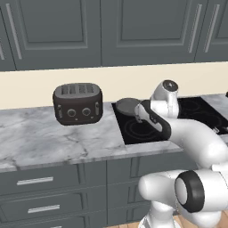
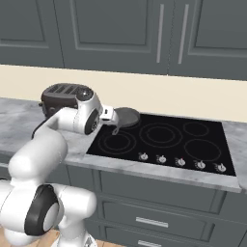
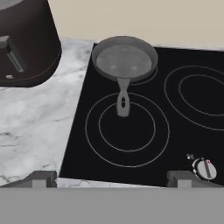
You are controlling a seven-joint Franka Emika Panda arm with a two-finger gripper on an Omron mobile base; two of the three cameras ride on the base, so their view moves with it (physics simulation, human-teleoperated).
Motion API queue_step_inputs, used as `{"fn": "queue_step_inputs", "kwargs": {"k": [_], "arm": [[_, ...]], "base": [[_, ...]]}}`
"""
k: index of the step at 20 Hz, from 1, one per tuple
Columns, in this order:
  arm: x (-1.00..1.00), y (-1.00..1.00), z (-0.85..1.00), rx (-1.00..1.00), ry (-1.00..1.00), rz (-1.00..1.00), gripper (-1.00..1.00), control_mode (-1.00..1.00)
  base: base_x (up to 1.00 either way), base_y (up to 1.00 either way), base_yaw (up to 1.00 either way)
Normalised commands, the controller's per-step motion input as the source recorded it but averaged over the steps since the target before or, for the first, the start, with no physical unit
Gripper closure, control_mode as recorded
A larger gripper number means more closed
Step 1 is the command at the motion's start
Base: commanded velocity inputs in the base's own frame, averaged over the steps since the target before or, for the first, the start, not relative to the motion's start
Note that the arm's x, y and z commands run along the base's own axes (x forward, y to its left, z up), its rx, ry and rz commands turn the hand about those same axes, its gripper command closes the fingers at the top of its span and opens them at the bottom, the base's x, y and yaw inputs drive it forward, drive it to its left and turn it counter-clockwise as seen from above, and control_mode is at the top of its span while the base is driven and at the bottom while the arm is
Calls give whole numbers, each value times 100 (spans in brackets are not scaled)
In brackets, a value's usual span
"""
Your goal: Move the pot and pan from the stove into the sink.
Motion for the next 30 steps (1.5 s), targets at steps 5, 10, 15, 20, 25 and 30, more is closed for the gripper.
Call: {"fn": "queue_step_inputs", "kwargs": {"k": [5, 10, 15, 20, 25, 30], "arm": [[1, 0, -2, 0, 1, 0, -100, -100], [0, -7, -14, 0, 0, 0, -100, -100], [2, -4, -7, 0, 0, 0, -100, -100], [5, 0, -2, 0, 0, 0, -100, -100], [18, 0, -19, 0, 0, 0, -100, -100], [23, 0, -23, 0, -3, 0, -100, -100]], "base": [[0, 0, 0], [0, 0, 0], [0, 0, 0], [0, 0, 0], [0, 0, 0], [0, 0, 0]]}}
